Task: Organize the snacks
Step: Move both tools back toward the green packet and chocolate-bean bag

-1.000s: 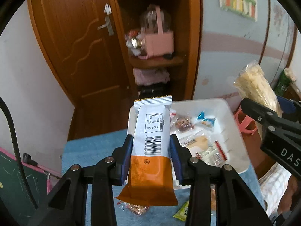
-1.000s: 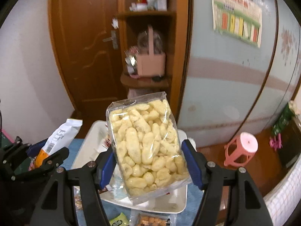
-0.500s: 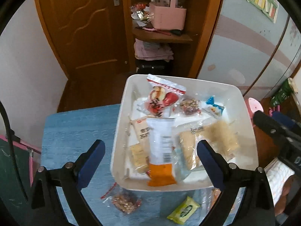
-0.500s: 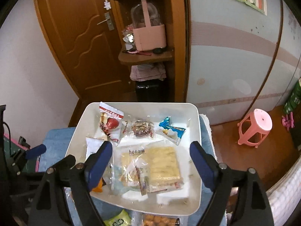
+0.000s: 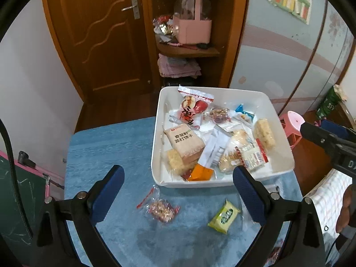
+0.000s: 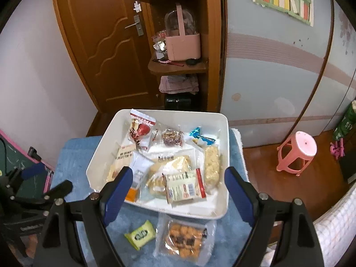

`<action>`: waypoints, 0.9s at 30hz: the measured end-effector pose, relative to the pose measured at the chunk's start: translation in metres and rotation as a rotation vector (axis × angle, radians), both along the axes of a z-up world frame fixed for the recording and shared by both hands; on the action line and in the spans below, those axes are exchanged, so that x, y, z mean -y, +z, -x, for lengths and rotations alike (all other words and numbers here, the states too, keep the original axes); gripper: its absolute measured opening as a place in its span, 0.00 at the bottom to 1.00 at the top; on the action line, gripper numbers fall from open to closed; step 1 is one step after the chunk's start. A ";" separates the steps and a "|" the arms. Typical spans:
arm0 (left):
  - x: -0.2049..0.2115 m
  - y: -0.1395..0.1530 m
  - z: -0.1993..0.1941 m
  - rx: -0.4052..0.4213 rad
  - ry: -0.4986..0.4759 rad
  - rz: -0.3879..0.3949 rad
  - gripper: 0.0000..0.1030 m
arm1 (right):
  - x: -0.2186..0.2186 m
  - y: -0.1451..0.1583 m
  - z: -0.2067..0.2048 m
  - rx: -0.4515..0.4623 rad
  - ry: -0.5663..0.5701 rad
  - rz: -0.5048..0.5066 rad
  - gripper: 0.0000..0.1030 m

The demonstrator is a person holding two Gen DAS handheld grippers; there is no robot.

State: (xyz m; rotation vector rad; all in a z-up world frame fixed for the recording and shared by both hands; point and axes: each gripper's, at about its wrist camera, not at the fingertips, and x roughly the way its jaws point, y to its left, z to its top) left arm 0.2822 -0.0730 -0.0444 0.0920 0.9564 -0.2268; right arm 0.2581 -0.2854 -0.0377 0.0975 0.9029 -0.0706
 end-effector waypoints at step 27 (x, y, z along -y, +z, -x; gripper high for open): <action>0.002 0.025 0.145 0.064 -0.179 0.112 0.95 | -0.018 -0.002 0.182 0.046 0.081 0.085 0.83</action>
